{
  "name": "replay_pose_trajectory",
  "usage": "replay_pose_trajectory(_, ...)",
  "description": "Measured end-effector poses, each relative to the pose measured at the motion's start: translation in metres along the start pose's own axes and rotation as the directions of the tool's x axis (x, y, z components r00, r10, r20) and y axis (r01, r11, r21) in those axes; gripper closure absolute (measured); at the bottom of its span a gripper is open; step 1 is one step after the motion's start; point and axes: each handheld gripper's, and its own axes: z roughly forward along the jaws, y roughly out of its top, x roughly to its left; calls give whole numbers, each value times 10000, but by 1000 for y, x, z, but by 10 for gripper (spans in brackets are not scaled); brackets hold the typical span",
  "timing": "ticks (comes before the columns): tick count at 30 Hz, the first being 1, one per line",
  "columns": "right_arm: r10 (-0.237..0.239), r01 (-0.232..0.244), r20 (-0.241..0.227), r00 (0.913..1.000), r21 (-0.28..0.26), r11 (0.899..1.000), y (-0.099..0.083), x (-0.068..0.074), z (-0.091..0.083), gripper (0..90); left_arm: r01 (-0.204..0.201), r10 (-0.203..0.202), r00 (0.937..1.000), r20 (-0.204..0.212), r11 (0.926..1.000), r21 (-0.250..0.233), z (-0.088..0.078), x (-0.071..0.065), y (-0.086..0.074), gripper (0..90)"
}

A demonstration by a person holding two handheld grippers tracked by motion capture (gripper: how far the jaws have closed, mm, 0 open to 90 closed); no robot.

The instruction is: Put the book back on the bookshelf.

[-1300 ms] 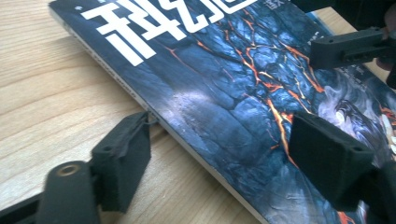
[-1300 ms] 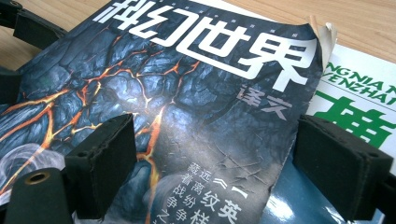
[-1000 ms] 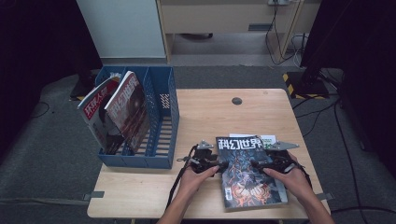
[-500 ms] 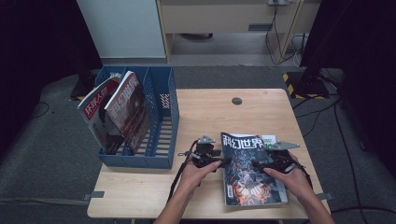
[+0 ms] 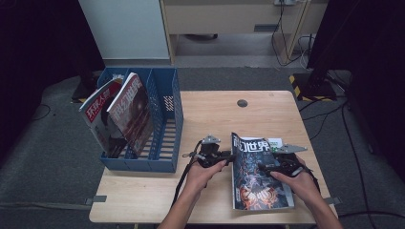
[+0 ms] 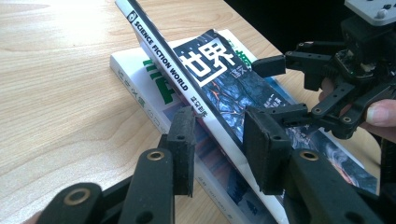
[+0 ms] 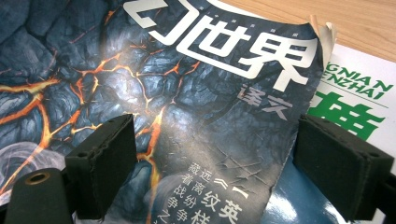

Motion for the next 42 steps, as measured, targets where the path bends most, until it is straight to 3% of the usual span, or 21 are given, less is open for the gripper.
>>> replay_pose_trajectory(1,12,-12,-1,10000,5,10000,0,0,0,135,122,-121,9998,124,9999,-74,0,0,0,644)
replay_pose_trajectory(3,26,-26,-15,10000,25,10000,0,0,0,134,185,-278,9948,985,9954,938,10,-2,-3,612)
replay_pose_trajectory(4,-21,21,-68,10000,-11,10000,0,0,0,134,-151,47,9966,819,9917,1273,15,-7,-5,570)
replay_pose_trajectory(5,-103,103,-83,9999,-22,9999,0,0,1,134,-831,843,9964,-15,9847,1534,21,-14,-8,576)
replay_pose_trajectory(7,-43,43,-70,10000,28,10000,1,2,1,134,-687,730,9970,-243,9872,1441,29,-16,-11,590)
replay_pose_trajectory(9,-34,34,-94,10000,3,10000,0,1,1,135,-511,526,9986,-78,9901,1311,30,-13,-10,601)
replay_pose_trajectory(13,-62,62,-107,9999,-1,10000,0,1,1,134,-744,767,9970,-130,9890,1276,31,-15,-5,592)
replay_pose_trajectory(16,-96,96,-118,9999,11,10000,0,1,1,135,-699,729,9972,-186,9894,1270,32,-15,-3,592)
replay_pose_trajectory(18,-72,72,-95,9999,0,10000,1,2,1,135,-443,468,9987,-188,9924,1144,36,-14,2,592)
replay_pose_trajectory(27,-103,103,-90,9999,26,9999,1,2,1,135,-655,713,9968,-356,9875,1437,41,-16,10,598)
replay_pose_trajectory(36,-156,156,-44,9999,10,9999,1,3,1,130,-644,717,9963,-475,9879,1409,41,-17,11,682)
replay_pose_trajectory(42,-93,90,-280,9996,-105,9999,2,2,-3,128,-1286,1334,9901,-433,9867,997,30,-29,19,725)
